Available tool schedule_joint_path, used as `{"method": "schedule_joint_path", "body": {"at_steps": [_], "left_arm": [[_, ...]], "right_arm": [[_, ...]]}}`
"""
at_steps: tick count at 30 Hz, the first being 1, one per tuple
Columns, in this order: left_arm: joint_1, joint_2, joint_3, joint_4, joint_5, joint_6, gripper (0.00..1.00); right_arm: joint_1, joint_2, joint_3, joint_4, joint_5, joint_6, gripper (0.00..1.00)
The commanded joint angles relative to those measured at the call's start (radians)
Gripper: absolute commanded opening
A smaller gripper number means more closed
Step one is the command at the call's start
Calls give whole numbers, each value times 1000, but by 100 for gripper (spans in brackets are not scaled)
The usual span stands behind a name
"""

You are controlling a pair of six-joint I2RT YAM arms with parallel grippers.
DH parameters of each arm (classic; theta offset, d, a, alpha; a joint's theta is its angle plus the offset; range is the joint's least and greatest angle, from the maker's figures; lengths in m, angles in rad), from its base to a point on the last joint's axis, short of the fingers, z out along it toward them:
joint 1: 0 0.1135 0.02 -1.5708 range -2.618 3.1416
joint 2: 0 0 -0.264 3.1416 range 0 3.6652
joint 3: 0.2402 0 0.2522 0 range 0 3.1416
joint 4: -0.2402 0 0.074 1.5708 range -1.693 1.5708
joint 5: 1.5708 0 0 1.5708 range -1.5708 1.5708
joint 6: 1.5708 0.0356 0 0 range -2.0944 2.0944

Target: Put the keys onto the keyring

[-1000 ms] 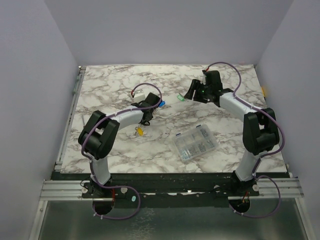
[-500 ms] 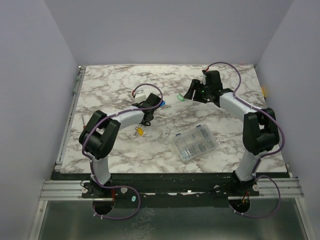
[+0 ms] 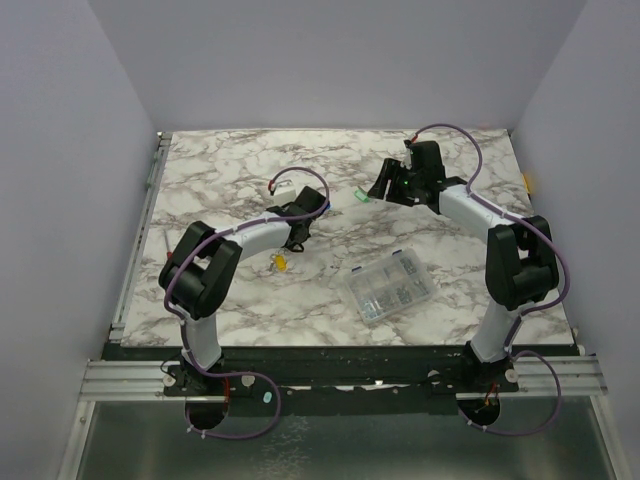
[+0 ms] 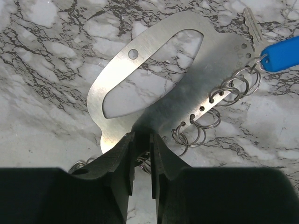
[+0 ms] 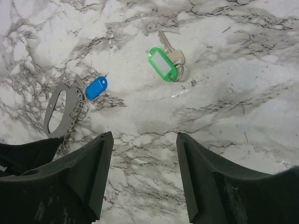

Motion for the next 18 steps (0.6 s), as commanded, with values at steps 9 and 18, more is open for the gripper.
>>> {"method": "schedule_joint_path", "body": {"at_steps": [9,18], "left_arm": [[-26,-14,26,-19,34,21,22],[-28,-37,12,-35,51,24,33]], "right_arm": [[7,-5,-13,15,-23,1,66],[7,-4,-13,17,-29,2,66]]}}
